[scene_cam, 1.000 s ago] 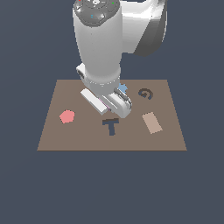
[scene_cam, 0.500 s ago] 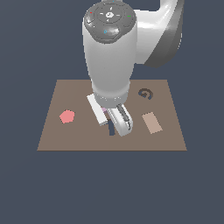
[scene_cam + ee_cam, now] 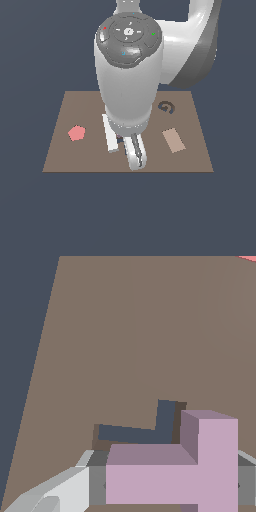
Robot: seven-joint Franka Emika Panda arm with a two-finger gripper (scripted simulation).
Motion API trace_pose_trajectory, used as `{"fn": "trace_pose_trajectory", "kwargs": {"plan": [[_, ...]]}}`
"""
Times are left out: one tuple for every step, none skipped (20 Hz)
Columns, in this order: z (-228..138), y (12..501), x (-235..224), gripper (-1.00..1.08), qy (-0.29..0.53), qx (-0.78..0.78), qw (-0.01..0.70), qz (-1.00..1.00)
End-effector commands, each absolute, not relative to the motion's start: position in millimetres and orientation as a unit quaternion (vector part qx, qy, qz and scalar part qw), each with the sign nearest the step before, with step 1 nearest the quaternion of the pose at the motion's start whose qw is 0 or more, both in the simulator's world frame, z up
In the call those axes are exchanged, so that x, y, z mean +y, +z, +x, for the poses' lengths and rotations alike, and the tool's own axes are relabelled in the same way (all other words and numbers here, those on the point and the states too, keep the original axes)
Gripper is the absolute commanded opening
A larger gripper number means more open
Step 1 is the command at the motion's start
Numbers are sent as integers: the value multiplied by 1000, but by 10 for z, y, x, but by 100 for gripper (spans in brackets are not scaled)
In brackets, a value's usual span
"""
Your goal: Insert a designated object into the corresponding slot on a board.
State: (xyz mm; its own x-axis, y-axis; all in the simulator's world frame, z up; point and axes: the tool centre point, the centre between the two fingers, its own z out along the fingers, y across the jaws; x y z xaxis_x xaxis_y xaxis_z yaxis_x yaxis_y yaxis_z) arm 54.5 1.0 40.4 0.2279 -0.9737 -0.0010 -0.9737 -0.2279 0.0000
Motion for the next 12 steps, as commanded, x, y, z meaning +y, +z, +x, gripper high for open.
{"fn": "trace_pose_trajectory", "kwargs": {"plan": [[601,407,6,-100,0,637,0,-771],[618,407,4,-100,0,641,0,-767],[634,407,2,-100,0,646,0,-764],[647,408,0,-100,0,649,0,-761],[658,408,-2,-100,0,652,0,-758],[668,408,-4,-100,0,655,0,-756],[676,408,-7,-100,0,657,0,-754],[682,408,-9,-100,0,658,0,-753],[686,408,-10,-100,0,660,0,-752],[689,408,-11,-100,0,660,0,-751],[689,408,-13,-100,0,660,0,-751],[683,406,-10,-100,1,659,0,-752]]}}
